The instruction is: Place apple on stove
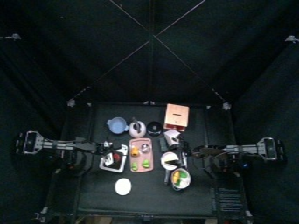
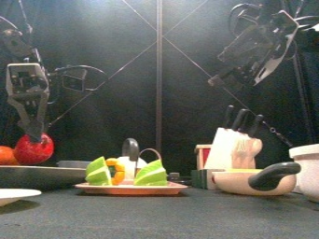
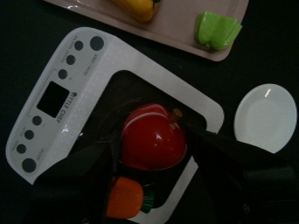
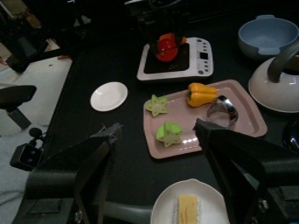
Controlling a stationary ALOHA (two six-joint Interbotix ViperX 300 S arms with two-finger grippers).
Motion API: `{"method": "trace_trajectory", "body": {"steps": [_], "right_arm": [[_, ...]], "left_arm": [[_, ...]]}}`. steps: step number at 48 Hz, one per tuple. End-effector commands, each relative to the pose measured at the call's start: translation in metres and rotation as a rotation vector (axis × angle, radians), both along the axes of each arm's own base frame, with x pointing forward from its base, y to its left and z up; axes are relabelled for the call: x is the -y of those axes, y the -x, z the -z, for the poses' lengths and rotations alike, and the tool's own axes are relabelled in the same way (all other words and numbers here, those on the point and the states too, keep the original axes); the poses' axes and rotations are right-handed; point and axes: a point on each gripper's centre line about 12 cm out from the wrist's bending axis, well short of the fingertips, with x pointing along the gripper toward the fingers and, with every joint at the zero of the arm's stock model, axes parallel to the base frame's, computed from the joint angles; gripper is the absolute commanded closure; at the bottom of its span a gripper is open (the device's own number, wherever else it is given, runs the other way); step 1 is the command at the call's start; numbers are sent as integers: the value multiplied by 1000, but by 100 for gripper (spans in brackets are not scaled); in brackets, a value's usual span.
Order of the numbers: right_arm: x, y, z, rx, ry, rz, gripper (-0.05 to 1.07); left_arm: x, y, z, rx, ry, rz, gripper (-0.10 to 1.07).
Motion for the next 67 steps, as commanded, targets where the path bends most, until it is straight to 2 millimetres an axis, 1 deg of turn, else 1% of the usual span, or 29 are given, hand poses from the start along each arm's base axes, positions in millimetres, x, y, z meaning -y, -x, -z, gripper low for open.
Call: {"method": "trace_trajectory", "body": {"steps": [1, 7, 41, 55, 67], "right_arm": [[1, -1, -5, 16, 0, 2, 4], [1, -1, -4, 15, 0, 4, 4], [1, -1, -5, 15, -3, 5, 4], [2, -1, -4, 14, -7, 10, 4], [2, -1, -4, 14, -7, 10, 4]], "left_arm": [[0, -4, -4, 20, -3, 2, 2], [0, -4, -4, 21, -5, 4, -1], [-1, -5, -6, 22, -19, 13, -1], [-3, -8, -13, 46, -39, 26, -1], [-3, -9, -15, 49, -39, 26, -1]]}}
